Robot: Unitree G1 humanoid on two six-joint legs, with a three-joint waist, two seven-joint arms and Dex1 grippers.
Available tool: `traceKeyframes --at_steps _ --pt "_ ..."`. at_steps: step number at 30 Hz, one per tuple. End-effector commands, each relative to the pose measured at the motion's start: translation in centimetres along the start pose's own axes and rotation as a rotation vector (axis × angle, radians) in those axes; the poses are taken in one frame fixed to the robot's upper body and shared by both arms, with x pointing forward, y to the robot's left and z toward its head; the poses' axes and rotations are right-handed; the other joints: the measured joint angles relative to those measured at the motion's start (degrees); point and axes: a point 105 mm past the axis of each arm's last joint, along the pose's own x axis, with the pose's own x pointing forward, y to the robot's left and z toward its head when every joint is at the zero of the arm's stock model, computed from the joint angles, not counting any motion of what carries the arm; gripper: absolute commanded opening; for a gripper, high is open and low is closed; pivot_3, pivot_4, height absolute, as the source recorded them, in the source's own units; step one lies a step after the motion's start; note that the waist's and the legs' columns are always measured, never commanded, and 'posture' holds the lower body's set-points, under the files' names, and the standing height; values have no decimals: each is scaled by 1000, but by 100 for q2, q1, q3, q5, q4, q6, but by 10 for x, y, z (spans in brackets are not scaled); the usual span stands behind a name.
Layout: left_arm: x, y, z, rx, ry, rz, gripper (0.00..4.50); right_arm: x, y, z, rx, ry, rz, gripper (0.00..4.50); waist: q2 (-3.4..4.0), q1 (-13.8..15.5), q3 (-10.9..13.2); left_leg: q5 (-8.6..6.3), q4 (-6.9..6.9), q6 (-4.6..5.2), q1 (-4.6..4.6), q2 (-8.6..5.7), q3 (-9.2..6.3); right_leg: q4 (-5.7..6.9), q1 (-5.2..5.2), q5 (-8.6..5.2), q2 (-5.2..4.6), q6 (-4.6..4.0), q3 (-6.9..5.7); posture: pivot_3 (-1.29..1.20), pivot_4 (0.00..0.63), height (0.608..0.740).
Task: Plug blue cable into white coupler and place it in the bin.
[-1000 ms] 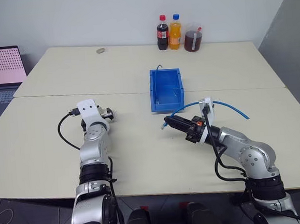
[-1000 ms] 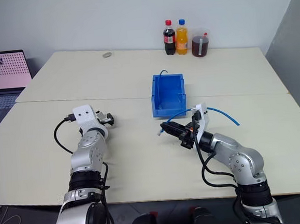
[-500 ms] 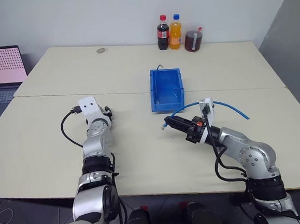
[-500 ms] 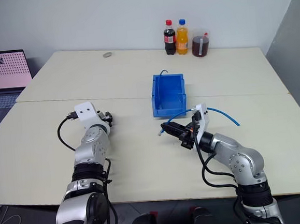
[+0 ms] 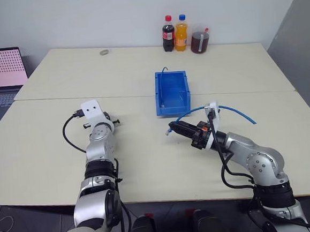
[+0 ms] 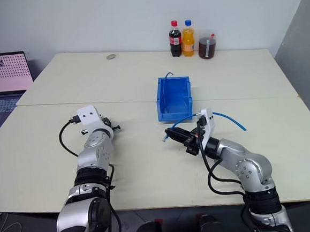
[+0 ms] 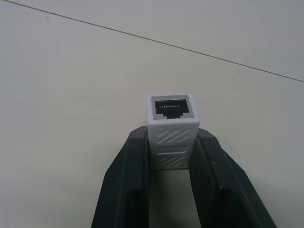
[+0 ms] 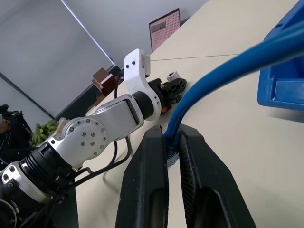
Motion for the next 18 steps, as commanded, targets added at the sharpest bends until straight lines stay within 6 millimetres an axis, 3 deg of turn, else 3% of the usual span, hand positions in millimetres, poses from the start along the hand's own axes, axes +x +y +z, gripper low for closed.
traceKeyframes --at_steps 1,5,8,9,14,18 --pt "-11 -6 7 106 -62 -122 811 -4 9 14 -74 -41 8 55 0 -10 0 0 0 0 0 1 1 0 0 1 0 -1 1 0 150 740" --pt "-31 -29 13 170 -107 -358 810 -12 12 15 -132 -21 1 54 1 1 1 0 -1 -1 0 1 2 1 -1 11 -1 -20 0 0 150 740" --pt "-83 -81 21 251 -137 -894 810 -35 16 12 -243 43 -33 54 -3 30 3 0 -1 -2 -1 -1 2 -1 -1 11 -4 -20 -2 0 150 740" --pt "-97 -89 20 273 -129 -1011 809 -40 17 10 -265 60 -39 54 -4 38 4 1 -2 -3 -5 -3 -1 -4 -2 11 -6 -21 -6 0 150 740" --pt "-143 -106 7 462 -62 -1427 809 -53 19 7 -313 90 -66 54 1 -36 4 0 -1 -2 3 -2 5 -4 0 -5 -6 5 3 0 150 740" --pt "-158 -108 -4 573 13 -1624 809 -55 18 7 -345 100 -76 54 3 -114 6 0 0 -1 6 6 -4 1 -1 -6 9 4 3 0 150 740"
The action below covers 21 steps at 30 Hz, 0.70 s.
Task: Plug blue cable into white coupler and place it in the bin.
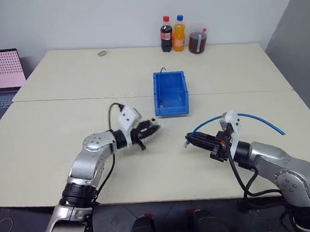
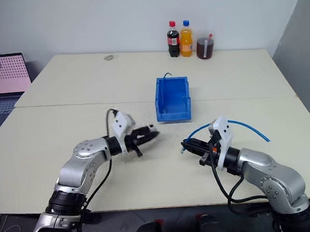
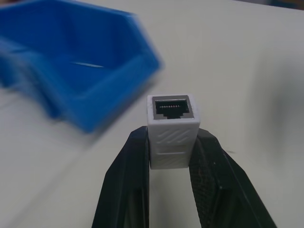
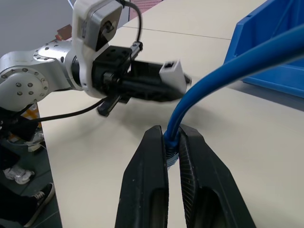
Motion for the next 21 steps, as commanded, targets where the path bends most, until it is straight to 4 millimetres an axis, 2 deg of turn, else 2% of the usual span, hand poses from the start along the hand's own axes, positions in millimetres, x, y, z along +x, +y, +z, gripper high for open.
traceKeyframes --at_steps 1,8,14,17,21 --pt "1 -19 4 101 58 -230 809 -4 4 14 -89 -38 7 54 0 -16 0 0 0 0 0 0 -1 0 0 0 1 0 0 0 150 740" --pt "7 -32 -25 151 174 -421 809 8 11 11 -217 -12 52 54 0 -21 0 -1 1 2 -3 -1 3 -5 -1 -3 0 -2 3 0 150 740" --pt "16 -28 -36 165 197 -430 809 30 13 13 -285 -31 100 54 0 -12 1 -1 5 2 -4 -1 1 -1 -2 -4 1 -3 1 0 150 740" --pt "19 -26 -41 184 210 -415 809 43 16 5 -318 -13 139 54 0 -5 0 -1 8 2 -4 -2 2 -1 -1 -3 0 -3 2 0 150 740" --pt "19 -26 -46 192 211 -403 809 49 16 -8 -338 5 158 54 0 29 0 -1 8 2 -4 -2 1 -1 1 -3 0 -4 0 0 150 740"
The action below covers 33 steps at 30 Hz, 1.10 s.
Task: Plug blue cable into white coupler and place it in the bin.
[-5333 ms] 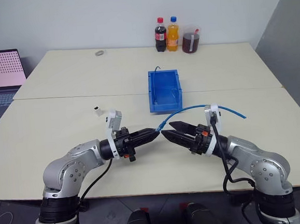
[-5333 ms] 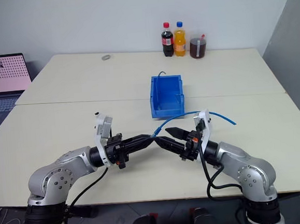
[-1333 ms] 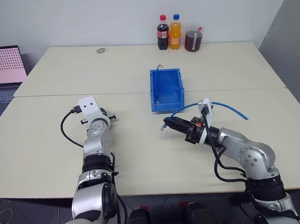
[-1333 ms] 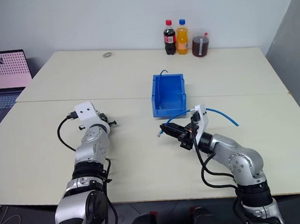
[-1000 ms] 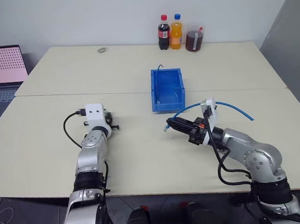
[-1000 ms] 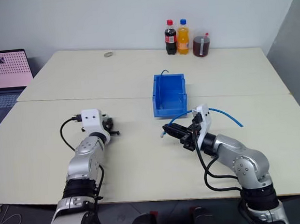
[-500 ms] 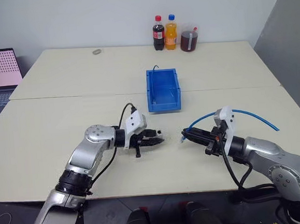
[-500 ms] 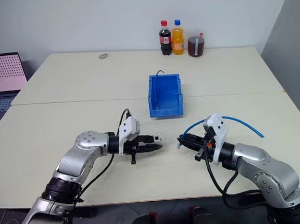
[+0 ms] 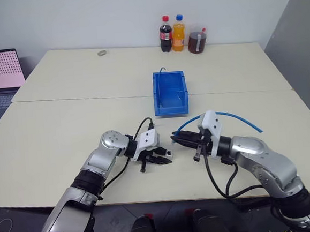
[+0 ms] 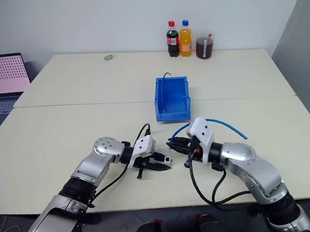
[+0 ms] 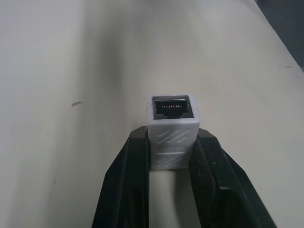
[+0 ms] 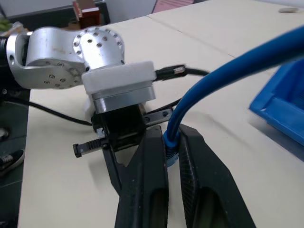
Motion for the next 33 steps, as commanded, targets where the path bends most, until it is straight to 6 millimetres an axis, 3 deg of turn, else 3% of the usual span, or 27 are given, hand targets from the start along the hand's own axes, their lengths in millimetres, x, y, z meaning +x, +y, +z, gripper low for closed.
traceKeyframes --at_steps 1,27,33 --pt "0 1 -9 -1 34 21 809 3 5 2 -54 -29 23 54 0 13 0 0 2 0 0 0 0 1 0 0 0 0 0 0 150 740" --pt "0 -4 -16 -45 30 50 801 6 8 -39 -98 81 11 53 1 45 -5 0 4 0 22 1 -10 5 27 0 1 0 -6 0 150 740" --pt "3 -2 -13 -56 11 70 801 8 13 -48 -77 131 22 53 1 43 -5 0 1 1 81 1 -9 -1 86 -4 0 -2 -6 0 150 740"
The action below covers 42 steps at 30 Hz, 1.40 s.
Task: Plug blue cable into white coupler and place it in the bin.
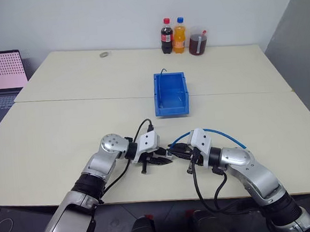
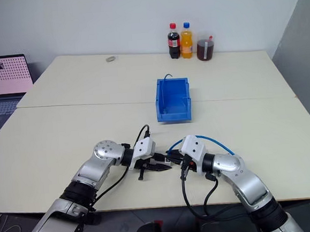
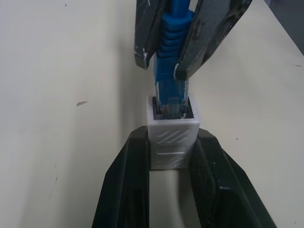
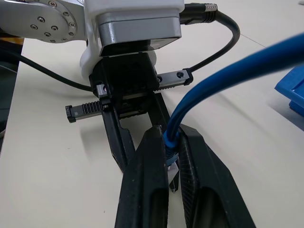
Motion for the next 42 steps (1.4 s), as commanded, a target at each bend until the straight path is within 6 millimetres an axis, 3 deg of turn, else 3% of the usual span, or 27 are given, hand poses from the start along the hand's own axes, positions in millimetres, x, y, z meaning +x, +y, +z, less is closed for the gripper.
traceKeyframes --at_steps 1,11,16,21,23,31,36,39,42 --pt "2 -1 -6 -25 24 17 801 1 9 -16 35 81 30 53 0 0 -1 0 0 0 3 0 0 1 1 0 0 0 1 0 150 740" --pt "3 -7 -4 -24 33 -23 801 13 35 -35 143 290 258 45 5 -24 -34 0 -4 0 19 4 6 1 11 -4 1 -6 4 0 150 740" --pt "5 -9 -3 -4 35 -25 801 14 28 -44 117 336 259 44 7 -61 -72 -1 -10 1 20 4 5 1 11 -8 1 -12 2 0 150 740" --pt "2 -5 -7 -8 43 17 801 12 9 -25 64 239 160 44 8 -75 -98 -2 -11 2 21 4 2 1 13 -10 2 -14 0 0 150 740" --pt "-4 -7 -15 2 68 33 1507 8 1 -7 52 163 115 44 9 -77 -98 -2 -10 2 22 4 1 1 14 -10 1 -14 -1 0 150 740" --pt "-39 0 -8 -26 21 220 3034 -17 -18 36 19 28 39 38 14 -107 -78 -2 -15 2 9 8 4 2 -3 -10 2 -14 3 0 150 740" --pt "-73 24 23 17 -22 460 3953 -29 -37 61 11 -45 -31 38 14 -94 -44 -2 -20 2 6 9 -2 2 -5 -12 2 -17 -2 0 150 740" --pt "-97 50 51 36 -81 721 4500 -28 -71 82 41 -130 -146 37 8 -92 8 -1 -16 2 3 6 2 2 -6 -7 -3 -9 1 0 150 740" --pt "-105 57 71 13 -142 800 4500 -21 -102 97 41 -177 -246 37 -3 -93 24 -1 -10 1 -1 4 0 1 -6 -3 -3 -2 -1 0 150 740"
